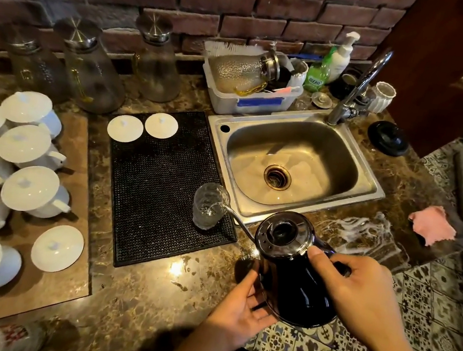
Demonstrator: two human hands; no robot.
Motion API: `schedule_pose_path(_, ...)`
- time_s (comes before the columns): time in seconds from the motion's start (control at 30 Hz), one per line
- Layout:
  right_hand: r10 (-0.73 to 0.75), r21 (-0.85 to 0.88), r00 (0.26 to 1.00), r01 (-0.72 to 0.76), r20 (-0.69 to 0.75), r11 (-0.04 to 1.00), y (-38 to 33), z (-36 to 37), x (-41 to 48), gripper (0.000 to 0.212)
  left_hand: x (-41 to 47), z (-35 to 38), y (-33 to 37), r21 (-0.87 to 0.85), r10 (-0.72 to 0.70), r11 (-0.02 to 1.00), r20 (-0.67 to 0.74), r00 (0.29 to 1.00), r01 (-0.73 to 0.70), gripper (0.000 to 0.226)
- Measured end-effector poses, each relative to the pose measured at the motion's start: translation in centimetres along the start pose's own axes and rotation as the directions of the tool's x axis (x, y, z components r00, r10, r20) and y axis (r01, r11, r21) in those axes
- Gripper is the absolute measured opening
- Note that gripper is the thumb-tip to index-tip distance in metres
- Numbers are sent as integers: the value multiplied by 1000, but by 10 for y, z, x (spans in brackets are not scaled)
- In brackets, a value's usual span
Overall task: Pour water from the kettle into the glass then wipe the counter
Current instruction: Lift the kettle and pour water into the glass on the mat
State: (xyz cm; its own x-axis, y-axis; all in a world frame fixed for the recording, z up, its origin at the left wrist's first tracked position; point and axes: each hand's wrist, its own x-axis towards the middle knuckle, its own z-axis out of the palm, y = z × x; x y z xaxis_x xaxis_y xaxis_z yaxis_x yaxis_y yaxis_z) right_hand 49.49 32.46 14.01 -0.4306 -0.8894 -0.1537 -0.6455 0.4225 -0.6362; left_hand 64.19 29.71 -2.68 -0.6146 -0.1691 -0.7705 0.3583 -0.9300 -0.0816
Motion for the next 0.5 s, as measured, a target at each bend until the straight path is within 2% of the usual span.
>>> schedule_pose_path(0.27, -4, -53, 999, 2, -33, 999, -13, -5, -3, 60, -6, 7, -2, -26, -15, 1000, 41, 999, 16, 54)
schedule_pose_path(0.5, 1, -64, 999, -4, -48, 998, -22, -7, -5, 59, -11, 14, -1, 20, 3, 1000, 66, 998, -4, 56)
